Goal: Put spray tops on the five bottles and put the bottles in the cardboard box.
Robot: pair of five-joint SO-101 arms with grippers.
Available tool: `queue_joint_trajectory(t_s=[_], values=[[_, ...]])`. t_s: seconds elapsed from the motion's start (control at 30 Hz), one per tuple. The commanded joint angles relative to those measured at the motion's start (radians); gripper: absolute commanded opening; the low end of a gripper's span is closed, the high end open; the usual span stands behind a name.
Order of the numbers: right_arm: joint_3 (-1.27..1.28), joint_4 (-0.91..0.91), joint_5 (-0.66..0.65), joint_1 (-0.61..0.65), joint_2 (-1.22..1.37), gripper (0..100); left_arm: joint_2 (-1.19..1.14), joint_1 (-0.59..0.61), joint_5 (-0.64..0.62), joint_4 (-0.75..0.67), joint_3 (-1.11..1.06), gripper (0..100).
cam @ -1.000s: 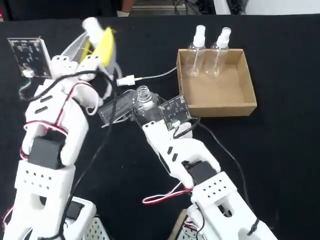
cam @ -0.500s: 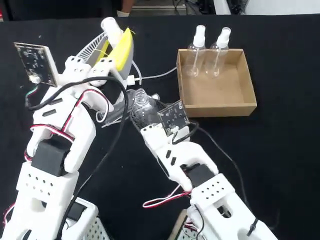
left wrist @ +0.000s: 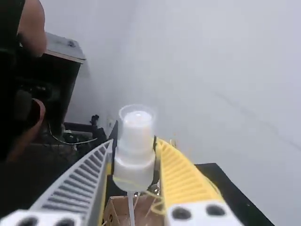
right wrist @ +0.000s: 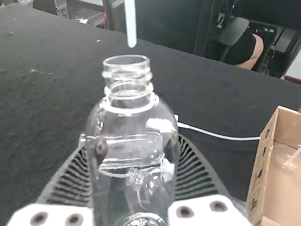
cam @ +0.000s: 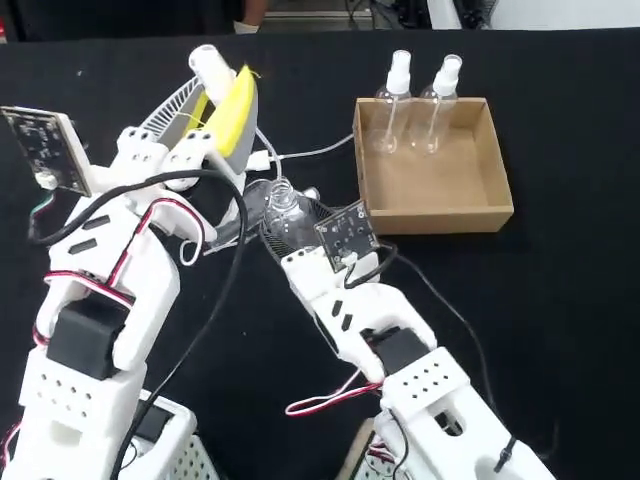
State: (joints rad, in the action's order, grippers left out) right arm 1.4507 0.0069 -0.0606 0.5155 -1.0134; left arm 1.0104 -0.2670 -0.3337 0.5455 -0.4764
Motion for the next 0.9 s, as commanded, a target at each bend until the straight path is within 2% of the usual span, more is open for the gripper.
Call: queue_joint_trajectory(t_s=[0.0,0.27,0.43,0.6,0.7,0.87], values=[[-0.010,-0.032,0.008,0.005,-0.035,1.1,-0.020,-0.013,-0.008,0.006,0.053,3],[-0.012,-0.034,0.008,0.003,-0.035,1.1,-0.157,-0.010,-0.008,0.014,0.096,3],[-0.028,-0.034,0.009,-0.058,-0.035,1.1,-0.169,-0.015,-0.009,0.015,0.088,3],[-0.038,-0.048,0.101,-0.110,-0.035,1.1,-0.172,-0.018,-0.012,0.101,0.088,3],[-0.036,-0.044,0.104,-0.110,-0.035,1.1,-0.173,-0.038,-0.012,0.132,0.087,3],[-0.036,-0.040,0.104,-0.107,-0.035,1.1,-0.175,-0.137,-0.006,0.035,-0.019,3]])
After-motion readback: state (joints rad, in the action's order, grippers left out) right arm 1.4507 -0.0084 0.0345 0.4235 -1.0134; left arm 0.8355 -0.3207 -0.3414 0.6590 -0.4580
